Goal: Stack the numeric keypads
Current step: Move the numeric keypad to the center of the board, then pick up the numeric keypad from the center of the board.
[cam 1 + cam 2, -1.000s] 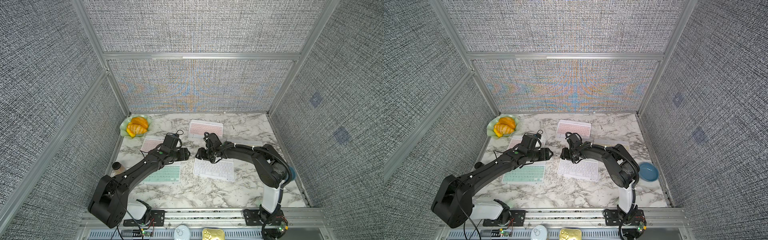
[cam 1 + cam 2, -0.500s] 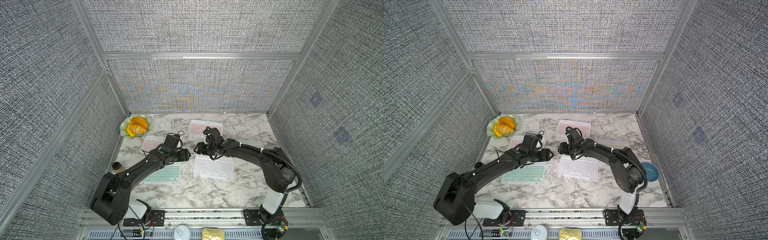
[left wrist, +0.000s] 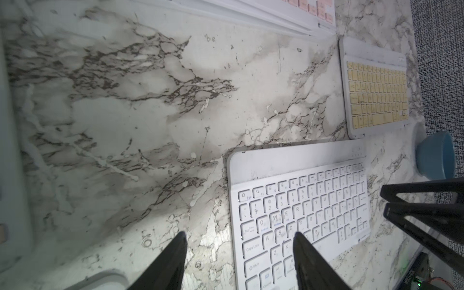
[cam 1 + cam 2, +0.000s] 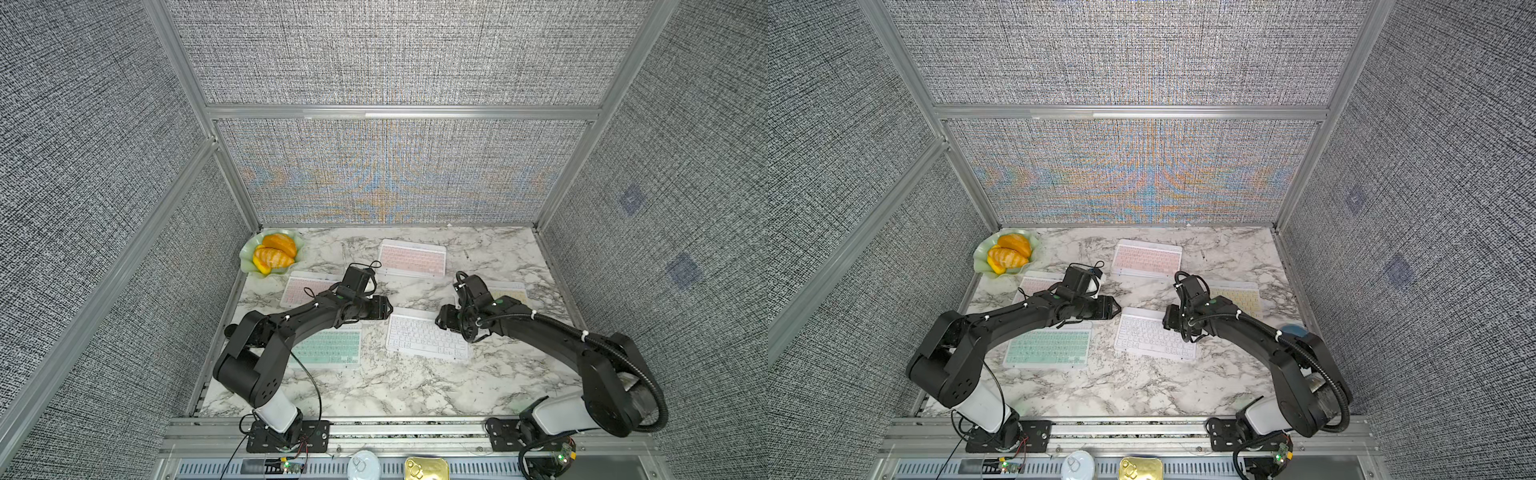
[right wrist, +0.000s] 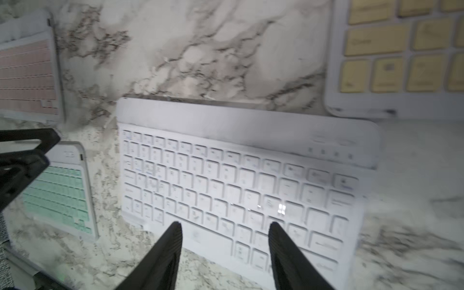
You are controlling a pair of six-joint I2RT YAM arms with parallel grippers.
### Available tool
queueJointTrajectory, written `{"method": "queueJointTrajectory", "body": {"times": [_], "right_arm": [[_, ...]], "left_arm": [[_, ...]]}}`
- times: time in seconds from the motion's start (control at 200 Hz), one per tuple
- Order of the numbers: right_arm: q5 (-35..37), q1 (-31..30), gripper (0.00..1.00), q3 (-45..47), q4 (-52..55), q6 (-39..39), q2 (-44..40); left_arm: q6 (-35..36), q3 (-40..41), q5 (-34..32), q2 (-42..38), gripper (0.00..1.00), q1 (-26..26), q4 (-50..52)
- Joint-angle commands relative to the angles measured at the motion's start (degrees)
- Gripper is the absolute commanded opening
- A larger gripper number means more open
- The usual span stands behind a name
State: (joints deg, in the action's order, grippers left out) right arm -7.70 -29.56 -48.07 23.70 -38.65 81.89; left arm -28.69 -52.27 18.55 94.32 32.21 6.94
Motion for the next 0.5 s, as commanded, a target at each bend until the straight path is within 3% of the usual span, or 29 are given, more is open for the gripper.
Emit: {"method": "queueJointTrajectory", "body": {"times": [0.0, 0.27, 0.495], "right_arm": [[2.2, 1.19, 0.59, 1.65, 6.25, 0.61, -1.82], [4.32, 3.9, 0.6, 4.91, 7.5, 0.21, -3.23], [5.46, 4.69, 0.6, 4.75, 4.03, 1.69, 0.73]], "left_arm": [[0.85, -0.35, 1.25, 1.39, 0.68, 0.61, -1.82], [0.96, -0.45, 1.6, 4.33, 0.68, 1.96, -2.21], [0.72, -0.3, 1.06, 4.98, 0.68, 1.98, -2.14]]}}
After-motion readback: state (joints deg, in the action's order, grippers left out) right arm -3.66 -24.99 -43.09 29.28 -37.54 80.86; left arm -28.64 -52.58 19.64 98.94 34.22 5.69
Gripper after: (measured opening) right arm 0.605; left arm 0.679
